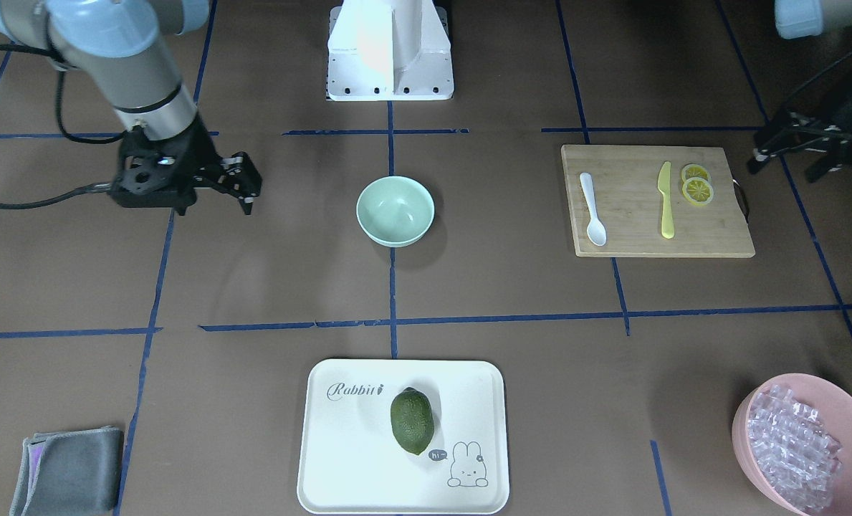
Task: Place spoon in bowl
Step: 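Release the bowl and withdraw the right gripper to its rest pose, then lower the left gripper onto the white spoon handle on the board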
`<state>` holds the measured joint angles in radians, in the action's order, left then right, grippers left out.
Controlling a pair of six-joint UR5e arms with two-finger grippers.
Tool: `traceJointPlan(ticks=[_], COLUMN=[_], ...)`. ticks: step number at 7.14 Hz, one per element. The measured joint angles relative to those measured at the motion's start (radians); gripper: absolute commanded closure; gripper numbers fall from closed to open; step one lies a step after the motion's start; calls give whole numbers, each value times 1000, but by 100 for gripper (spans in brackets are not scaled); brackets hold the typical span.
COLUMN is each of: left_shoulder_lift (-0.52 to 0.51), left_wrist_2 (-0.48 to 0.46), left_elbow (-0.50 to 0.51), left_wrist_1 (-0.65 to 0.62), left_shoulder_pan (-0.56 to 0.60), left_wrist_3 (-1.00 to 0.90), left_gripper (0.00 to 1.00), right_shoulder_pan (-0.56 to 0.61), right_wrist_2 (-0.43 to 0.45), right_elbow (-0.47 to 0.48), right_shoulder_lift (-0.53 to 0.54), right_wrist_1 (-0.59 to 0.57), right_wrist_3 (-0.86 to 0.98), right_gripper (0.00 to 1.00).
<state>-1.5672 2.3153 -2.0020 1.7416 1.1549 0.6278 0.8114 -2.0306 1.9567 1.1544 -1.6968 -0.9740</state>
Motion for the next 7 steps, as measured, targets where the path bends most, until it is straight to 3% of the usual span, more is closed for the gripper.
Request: traceJointPlan(ticks=[2, 4, 7], left_shoulder_lift=[-38, -59, -82], left_wrist_2=[-170, -353, -453], left_elbow=[-11, -7, 59], left_wrist_1=[95, 109, 153], left_shoulder_pan=[-198, -385, -511], left_wrist_3=[280, 442, 533], left_gripper=[0, 2, 6], right_shoulder_pan=[148, 301, 432], right_wrist_2=[-98, -170, -230], right_elbow=[2, 0, -5], right_shoulder_lift=[122, 252, 377], right_wrist_1=[1, 1, 0], right_wrist_3=[268, 558, 799], right_gripper=[0, 0, 0])
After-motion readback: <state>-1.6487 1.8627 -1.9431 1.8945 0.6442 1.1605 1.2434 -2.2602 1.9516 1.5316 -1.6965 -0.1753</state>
